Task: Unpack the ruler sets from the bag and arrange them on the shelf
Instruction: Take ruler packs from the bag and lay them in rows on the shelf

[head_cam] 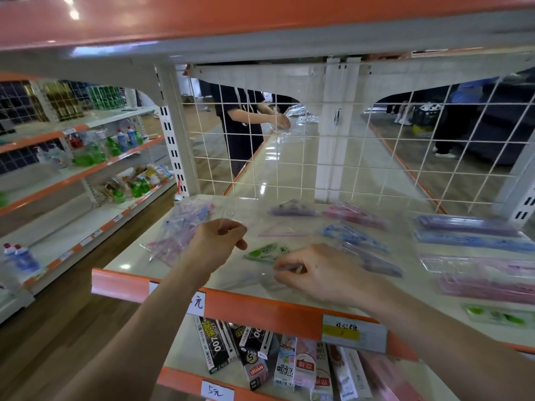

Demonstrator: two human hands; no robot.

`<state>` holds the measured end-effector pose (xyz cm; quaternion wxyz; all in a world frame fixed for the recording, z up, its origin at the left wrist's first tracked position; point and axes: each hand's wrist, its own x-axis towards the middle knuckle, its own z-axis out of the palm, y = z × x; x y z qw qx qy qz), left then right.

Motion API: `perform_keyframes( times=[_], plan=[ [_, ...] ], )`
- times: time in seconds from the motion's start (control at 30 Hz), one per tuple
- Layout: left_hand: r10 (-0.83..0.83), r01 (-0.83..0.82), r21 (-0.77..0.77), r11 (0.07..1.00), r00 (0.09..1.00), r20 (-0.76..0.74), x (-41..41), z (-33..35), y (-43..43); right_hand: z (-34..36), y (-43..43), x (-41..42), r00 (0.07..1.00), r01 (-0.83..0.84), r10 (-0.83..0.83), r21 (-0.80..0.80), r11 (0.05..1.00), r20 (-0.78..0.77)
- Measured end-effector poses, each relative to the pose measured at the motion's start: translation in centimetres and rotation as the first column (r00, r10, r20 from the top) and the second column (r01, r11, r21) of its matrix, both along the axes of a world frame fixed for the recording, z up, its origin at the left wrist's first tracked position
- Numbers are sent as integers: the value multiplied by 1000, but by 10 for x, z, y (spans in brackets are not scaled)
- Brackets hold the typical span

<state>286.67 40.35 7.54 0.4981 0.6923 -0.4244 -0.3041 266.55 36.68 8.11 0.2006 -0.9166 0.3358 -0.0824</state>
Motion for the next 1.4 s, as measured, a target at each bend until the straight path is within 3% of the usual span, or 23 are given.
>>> perform_keyframes(
  times=[0.2,0.63,0.87,1.13,1.2,1.33,1.4],
  plan=[
    [64,-63,-123,990,998,3,-1,-13,-2,-2,-4,5,998,4,-16,-182,983,-64],
    [6,0,-139,990,999,38,-1,-23,0,-7,2,10,996,-58,45,-172,983,-77],
    [-46,55,-122,991,996,75,-3,-22,1,-4,9,13,997,-28,10,-239,971,-78],
    [-63,67,-145,987,997,33,-5,-21,1,6,16,22,979,-62,-17,-380,923,-201],
    [-72,71,-136,988,997,1,-4,-18,3,13,13,16,989,-32,-20,-337,941,-149],
    [-186,173,-111,979,975,-121,-2,-15,4,24,-7,9,976,178,-132,-290,940,172],
    [-239,222,-112,969,956,-169,0,-16,4,21,-15,12,958,185,-153,-115,976,242]
  ],
)
